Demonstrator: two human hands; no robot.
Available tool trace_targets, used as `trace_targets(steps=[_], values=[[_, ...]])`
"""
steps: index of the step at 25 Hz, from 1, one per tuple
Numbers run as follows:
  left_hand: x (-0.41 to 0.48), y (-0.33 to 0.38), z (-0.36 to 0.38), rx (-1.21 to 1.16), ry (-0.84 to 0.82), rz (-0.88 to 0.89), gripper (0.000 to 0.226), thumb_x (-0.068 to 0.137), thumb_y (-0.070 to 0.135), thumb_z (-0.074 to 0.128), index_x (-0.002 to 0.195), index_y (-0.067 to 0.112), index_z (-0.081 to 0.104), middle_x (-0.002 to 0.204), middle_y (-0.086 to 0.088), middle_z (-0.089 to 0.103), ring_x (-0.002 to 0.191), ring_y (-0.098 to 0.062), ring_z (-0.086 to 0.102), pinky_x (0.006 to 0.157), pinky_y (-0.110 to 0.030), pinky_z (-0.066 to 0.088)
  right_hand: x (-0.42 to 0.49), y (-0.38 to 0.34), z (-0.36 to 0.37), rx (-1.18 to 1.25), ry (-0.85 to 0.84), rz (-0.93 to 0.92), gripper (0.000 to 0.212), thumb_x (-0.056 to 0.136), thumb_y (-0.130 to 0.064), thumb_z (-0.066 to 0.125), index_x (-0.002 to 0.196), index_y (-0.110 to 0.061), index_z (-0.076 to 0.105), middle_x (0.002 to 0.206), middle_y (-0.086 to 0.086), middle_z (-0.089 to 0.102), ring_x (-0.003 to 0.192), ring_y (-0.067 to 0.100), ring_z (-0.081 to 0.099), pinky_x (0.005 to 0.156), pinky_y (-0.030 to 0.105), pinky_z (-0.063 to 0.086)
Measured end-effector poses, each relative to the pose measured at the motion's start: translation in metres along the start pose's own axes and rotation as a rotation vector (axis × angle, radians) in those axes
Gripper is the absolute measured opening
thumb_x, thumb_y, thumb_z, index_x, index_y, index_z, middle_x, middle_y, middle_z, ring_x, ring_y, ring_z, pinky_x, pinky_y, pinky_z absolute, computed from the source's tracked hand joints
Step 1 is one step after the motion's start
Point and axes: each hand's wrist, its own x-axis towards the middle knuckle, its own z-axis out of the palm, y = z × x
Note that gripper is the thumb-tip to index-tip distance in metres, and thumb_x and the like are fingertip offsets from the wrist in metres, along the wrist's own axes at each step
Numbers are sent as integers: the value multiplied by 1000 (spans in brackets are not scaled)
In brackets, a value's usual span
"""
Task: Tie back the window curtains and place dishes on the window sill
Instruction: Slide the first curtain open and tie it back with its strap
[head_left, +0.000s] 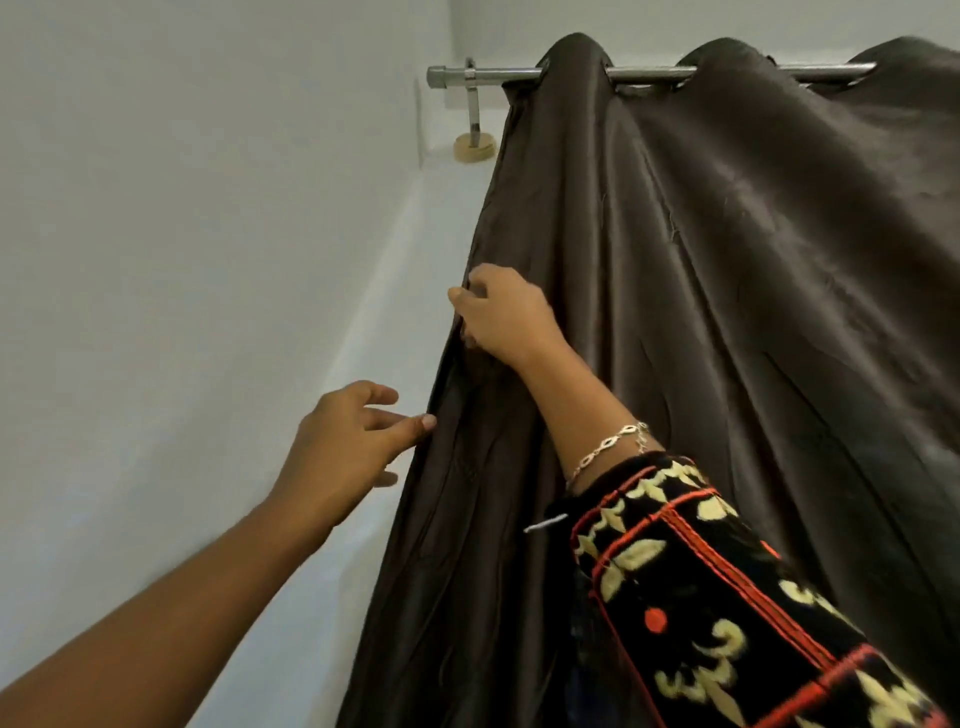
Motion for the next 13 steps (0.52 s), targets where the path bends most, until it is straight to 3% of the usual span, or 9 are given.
trace_targets(steps=[4, 7, 10, 13], values=[[-13, 22, 27, -10, -33, -41, 44, 84, 39, 58, 113, 7, 56, 105, -10, 65, 93, -23, 65, 73, -40, 57, -36, 2, -59, -20, 267, -51, 24, 92, -24, 52, 115, -15, 54, 104, 2, 61, 93, 18, 56, 77, 30, 46], [-22, 36, 45, -48, -41, -57, 42, 83, 38, 61, 111, 7, 57, 101, -10, 66, 90, -23, 65, 73, -39, 57, -53, 8, -84, -228, 377, -83, 26, 91, -18, 54, 116, -16, 51, 111, 5, 56, 106, 23, 51, 79, 31, 42], [-29, 45, 59, 189, 138, 14, 52, 83, 42, 59, 123, 10, 51, 118, -10, 59, 106, -25, 58, 93, -37, 48, -58, 22, -100, -430, 357, 4, 36, 90, -26, 54, 123, -13, 44, 128, 12, 44, 120, 30, 40, 93, 39, 38], [-47, 64, 75, 324, 223, 216, 73, 76, 68, 37, 124, 15, 51, 123, -2, 57, 111, -19, 54, 86, -24, 38, -63, 40, -116, -415, 320, 109, 45, 90, -38, 51, 125, -10, 44, 130, 15, 43, 122, 33, 39, 97, 44, 36]])
